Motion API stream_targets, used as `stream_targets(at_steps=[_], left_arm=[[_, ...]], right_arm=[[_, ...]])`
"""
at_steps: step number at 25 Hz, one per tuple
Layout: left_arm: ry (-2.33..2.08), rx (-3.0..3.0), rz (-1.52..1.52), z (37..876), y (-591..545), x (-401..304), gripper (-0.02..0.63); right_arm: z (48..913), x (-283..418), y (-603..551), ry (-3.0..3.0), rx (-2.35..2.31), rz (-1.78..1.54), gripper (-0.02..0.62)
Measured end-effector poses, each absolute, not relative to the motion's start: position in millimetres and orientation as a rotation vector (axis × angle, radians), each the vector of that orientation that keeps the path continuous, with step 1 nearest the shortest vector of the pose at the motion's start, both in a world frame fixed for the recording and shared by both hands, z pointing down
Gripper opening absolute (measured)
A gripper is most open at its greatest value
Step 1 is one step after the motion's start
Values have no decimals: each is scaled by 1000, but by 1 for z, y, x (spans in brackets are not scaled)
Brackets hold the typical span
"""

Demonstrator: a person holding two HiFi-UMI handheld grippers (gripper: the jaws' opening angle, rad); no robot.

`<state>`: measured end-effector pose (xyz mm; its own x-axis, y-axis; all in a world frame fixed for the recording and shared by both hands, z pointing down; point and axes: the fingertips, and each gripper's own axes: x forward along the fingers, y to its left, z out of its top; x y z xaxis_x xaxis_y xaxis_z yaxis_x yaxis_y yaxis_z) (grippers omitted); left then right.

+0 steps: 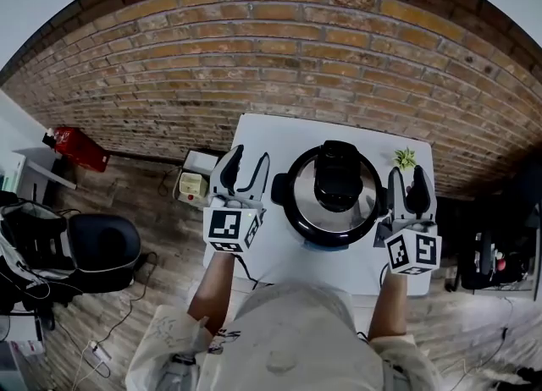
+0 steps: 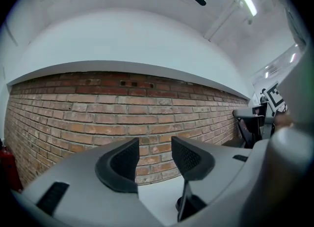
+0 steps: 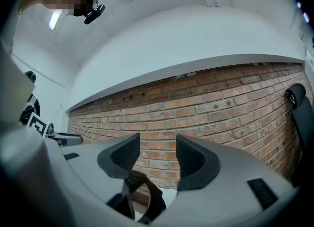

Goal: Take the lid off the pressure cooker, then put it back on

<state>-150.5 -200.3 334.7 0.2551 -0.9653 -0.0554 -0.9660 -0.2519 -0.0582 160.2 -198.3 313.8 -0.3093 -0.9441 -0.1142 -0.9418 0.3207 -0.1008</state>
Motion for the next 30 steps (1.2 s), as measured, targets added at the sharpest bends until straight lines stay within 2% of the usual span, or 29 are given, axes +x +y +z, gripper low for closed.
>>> stream_targets(at_steps=[9, 13, 22, 30], left_arm=[[1873, -2521, -11, 355, -216, -144, 221], [1879, -2760, 45, 382, -219, -145, 219], [1763, -3408, 276, 442, -207, -136, 220], [1561, -3798, 610, 471, -195, -118, 219]], right_arm=[[313, 156, -212, 2499, -1718, 4, 224], [306, 132, -211, 2688, -1551, 89, 222], [318, 41, -186, 3456, -777, 284, 249], [374, 14, -152, 3972, 16, 295, 276]])
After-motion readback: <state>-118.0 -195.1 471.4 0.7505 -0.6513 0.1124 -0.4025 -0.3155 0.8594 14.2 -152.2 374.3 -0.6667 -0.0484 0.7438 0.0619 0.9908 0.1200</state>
